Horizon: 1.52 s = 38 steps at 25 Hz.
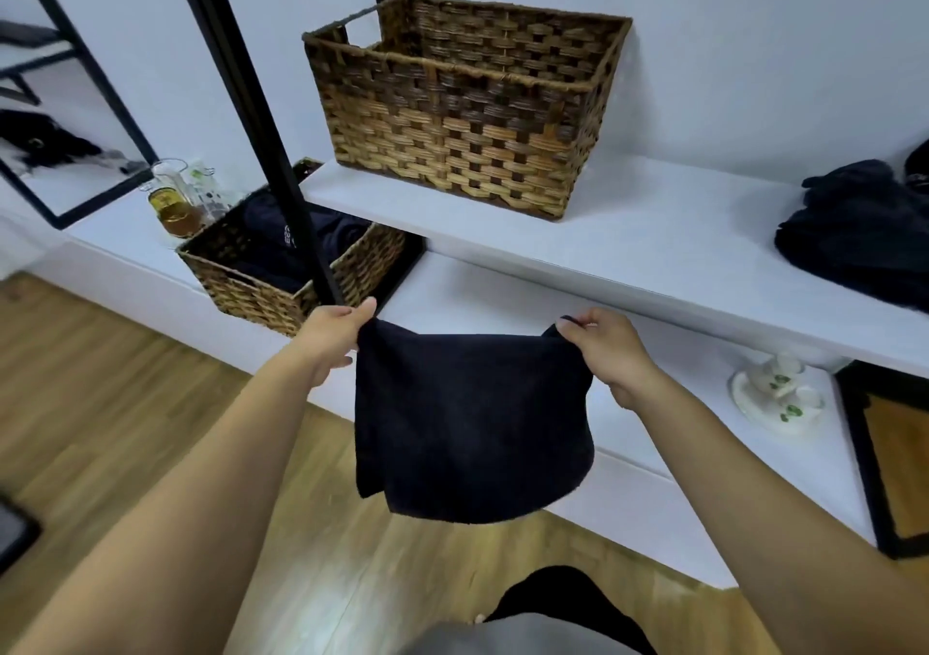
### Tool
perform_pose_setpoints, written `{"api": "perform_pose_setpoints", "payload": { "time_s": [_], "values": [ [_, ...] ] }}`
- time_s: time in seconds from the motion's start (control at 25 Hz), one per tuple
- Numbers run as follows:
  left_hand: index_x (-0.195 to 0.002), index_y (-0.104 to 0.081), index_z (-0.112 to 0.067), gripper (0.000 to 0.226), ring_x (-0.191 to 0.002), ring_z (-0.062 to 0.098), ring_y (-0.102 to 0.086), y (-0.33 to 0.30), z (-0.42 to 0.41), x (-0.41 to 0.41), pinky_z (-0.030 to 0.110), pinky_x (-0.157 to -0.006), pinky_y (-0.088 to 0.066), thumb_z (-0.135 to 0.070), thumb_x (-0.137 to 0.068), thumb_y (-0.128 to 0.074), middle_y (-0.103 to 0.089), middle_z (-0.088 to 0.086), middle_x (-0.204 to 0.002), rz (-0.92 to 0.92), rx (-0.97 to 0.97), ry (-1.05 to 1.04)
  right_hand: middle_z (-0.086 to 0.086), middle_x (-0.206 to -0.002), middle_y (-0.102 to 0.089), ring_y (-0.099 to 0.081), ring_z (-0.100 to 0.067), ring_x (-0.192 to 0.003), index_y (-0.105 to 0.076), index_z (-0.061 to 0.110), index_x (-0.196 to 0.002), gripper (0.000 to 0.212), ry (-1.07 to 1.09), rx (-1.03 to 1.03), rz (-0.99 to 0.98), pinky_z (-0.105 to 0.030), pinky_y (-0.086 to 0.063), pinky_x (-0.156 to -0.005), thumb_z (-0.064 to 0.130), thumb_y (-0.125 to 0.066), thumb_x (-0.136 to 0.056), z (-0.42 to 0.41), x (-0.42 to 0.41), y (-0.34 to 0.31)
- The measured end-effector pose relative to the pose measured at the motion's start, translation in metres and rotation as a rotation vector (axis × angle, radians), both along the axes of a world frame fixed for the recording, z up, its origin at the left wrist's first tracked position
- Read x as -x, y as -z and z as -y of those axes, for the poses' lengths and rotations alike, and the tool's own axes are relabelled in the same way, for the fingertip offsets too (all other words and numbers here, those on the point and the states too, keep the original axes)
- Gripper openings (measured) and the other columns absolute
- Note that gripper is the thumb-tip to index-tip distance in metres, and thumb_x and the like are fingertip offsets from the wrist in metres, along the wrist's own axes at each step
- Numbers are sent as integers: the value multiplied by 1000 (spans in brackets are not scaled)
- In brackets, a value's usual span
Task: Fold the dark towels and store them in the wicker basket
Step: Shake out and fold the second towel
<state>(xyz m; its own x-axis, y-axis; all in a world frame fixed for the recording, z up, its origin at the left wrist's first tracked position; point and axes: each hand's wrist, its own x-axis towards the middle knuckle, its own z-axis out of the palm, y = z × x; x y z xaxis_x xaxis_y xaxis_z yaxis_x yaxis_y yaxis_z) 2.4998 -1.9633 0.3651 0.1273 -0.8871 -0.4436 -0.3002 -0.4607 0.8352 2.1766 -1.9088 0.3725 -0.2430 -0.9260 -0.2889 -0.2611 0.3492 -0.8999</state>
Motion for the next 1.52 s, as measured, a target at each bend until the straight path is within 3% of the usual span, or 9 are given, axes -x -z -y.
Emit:
{"api": "perform_pose_setpoints", "payload": {
  "time_s": [0.08,0.2,0.36,0.52,0.76,1.0,1.16,1.32,1.52],
  "values": [
    [-110,-65,-10,42,-98,25,-59,-30,1,9,35,-79,-44,-49,-100,-55,-65,7,-102,10,63,68,-4,-107,-69,-65,-17,-86,-60,15,-106,12,17,36,64,-29,-51,-68,22,-63,-97,1,2,-19],
    [-123,-53,-7,52,-104,28,-60,-74,-4,34,37,-85,-46,-50,-96,-62,-57,4,-111,337,190,233,-5,-110,-69,-64,-17,-85,-53,23,-110,15,-48,137,104,-29,-48,-69,18,-61,-99,0,5,-50],
    [-127,-46,-36,61,-94,0,-55,-139,-29,101,29,-81,-50,-57,-79,-77,-56,-15,-100,335,440,541,-5,-100,-72,-67,-18,-88,-52,28,-112,22,-244,398,102,-32,-53,-75,13,-61,-98,-2,5,-110],
    [-98,-66,-23,5,-87,15,-59,-174,-17,169,38,-76,-48,-26,-94,-68,-62,-4,-91,465,848,725,0,-99,-72,-68,-21,-91,-50,27,-117,34,-375,640,71,-36,-55,-85,8,-64,-92,7,32,-157],
    [-96,-66,-27,29,-85,1,-66,-225,24,256,17,-74,-49,-5,-103,-49,-69,-15,-88,114,905,679,10,-127,-52,-55,-3,-112,-44,31,-137,58,-390,527,-157,-23,-47,-92,24,-75,-88,27,121,-180],
    [-94,-64,-22,26,-86,12,-63,-273,66,340,28,-79,-50,-8,-105,-46,-67,-5,-88,-132,928,719,-2,-120,-67,-69,-19,-100,-53,29,-120,49,-322,472,-18,-45,-54,-100,33,-76,-78,51,220,-195],
    [-101,-66,-23,27,-87,13,-68,-276,82,368,27,-75,-56,-10,-107,-43,-71,-3,-92,-415,850,560,9,-122,-62,-65,-7,-104,-55,41,-118,41,-452,303,-189,-26,-54,-93,35,-77,-83,57,250,-186],
    [-112,-65,-26,25,-89,15,-72,-258,101,379,31,-72,-60,-15,-108,-43,-75,-2,-97,-577,661,462,8,-125,-62,-66,-10,-108,-48,34,-130,59,-417,230,-82,-37,-57,-96,32,-80,-81,74,257,-166],
    [-108,-69,-25,23,-95,17,-73,-262,135,363,32,-75,-59,-18,-107,-47,-77,-1,-99,-503,644,434,-2,-91,-68,-63,-10,-76,-63,18,-92,19,-235,341,-266,-39,-56,-79,32,-74,-86,88,258,-164]
  ]
}}
